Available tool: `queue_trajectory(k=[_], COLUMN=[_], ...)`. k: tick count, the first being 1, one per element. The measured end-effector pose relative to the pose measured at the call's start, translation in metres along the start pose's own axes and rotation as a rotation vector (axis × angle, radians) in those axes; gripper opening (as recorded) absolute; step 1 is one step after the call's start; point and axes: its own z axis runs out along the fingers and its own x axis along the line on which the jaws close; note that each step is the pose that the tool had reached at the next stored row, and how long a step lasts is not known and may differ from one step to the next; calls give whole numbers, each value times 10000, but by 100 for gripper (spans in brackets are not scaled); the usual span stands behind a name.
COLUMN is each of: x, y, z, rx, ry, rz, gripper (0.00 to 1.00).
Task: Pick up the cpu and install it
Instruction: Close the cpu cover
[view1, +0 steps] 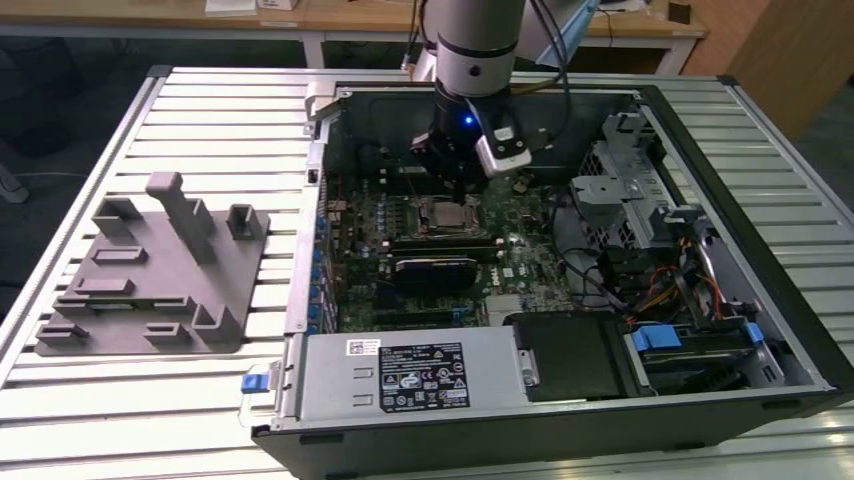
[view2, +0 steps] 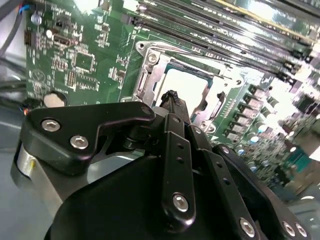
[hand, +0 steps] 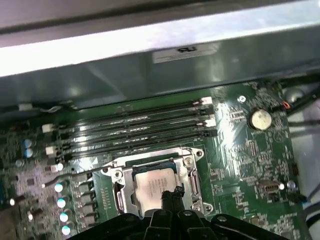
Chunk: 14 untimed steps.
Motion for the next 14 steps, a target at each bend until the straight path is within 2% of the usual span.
queue_trajectory(k=[4,9,14], x=[0,1,39], y=[0,0,-7], z=[1,1,5], rx=[-16,-17,-17], ry=[16,17,13], rz=[-659,-675,-678], gripper=[11,11,11])
